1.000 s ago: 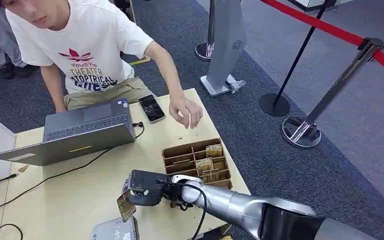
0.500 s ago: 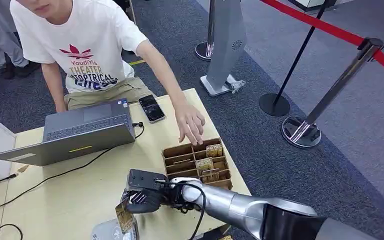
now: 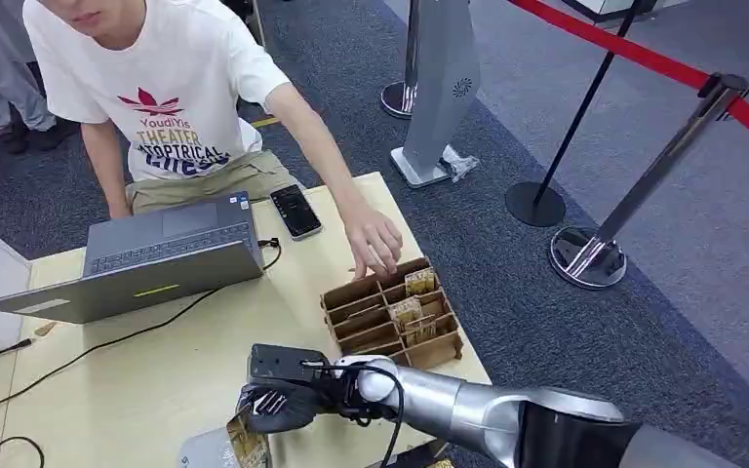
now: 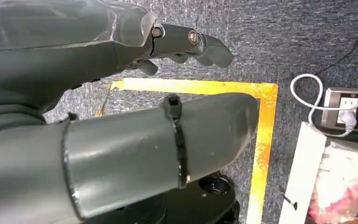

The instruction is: Pass the card to the sensor for recognition and then transmit it.

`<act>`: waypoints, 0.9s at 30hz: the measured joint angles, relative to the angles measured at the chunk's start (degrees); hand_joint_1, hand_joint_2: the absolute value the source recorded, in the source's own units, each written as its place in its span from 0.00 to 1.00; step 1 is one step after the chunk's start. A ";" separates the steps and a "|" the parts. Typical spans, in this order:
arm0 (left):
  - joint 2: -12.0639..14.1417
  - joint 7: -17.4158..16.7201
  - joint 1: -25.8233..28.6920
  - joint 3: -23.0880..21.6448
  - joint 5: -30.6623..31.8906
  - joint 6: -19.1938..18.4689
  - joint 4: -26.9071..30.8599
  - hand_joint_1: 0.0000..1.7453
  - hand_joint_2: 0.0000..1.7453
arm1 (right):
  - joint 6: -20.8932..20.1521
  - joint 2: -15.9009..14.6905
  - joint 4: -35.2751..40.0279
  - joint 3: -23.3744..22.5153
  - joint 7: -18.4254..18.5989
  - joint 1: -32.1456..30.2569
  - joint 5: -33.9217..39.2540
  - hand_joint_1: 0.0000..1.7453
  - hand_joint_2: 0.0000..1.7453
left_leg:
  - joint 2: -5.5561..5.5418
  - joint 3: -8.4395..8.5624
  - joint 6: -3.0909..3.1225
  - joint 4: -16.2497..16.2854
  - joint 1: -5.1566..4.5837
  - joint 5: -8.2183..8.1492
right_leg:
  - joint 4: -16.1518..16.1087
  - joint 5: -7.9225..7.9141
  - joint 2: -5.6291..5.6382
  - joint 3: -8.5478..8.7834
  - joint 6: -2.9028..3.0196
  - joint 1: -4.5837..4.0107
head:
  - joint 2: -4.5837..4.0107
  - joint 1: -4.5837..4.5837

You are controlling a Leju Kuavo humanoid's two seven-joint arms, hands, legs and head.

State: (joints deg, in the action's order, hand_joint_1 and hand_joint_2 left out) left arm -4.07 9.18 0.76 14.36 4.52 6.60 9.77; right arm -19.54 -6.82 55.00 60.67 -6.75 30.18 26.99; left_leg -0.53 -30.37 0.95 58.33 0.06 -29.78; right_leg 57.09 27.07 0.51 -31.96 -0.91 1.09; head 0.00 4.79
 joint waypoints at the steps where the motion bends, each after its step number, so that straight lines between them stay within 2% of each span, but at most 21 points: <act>1: 0.02 -0.04 0.00 -0.02 0.11 0.00 0.00 0.00 0.00 | 0.13 0.00 -0.35 0.35 -0.02 -0.01 0.00 1.00 1.00 | 0.00 0.00 0.00 0.00 0.00 0.00 | 0.00 0.00 0.00 0.00 0.00 0.00 | 0.00 0.00; 14: 0.04 -0.70 -0.14 -0.06 0.81 0.02 0.00 0.00 0.00 | 2.40 3.19 -6.49 1.86 -0.63 -0.22 0.00 1.00 1.00 | 0.00 0.00 0.00 0.00 0.01 0.00 | 0.00 0.00 0.01 0.00 0.00 0.00 | 0.00 0.00; 27: 0.48 -1.07 -0.14 -0.15 1.46 -0.28 0.00 0.00 0.00 | 3.47 6.38 -9.75 0.79 -2.53 2.08 1.84 1.00 1.00 | 0.01 0.00 0.00 0.00 0.00 0.00 | 0.01 0.00 0.01 0.00 0.00 0.00 | 0.00 0.00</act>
State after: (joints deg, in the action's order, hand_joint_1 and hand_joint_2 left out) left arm -3.58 8.11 0.62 14.21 5.99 6.32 9.77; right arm -16.07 -0.44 45.24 61.47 -9.29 32.26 28.83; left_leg -0.52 -30.36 0.95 58.33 0.07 -29.78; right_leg 57.10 27.06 0.52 -31.96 -0.91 1.09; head 0.00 4.79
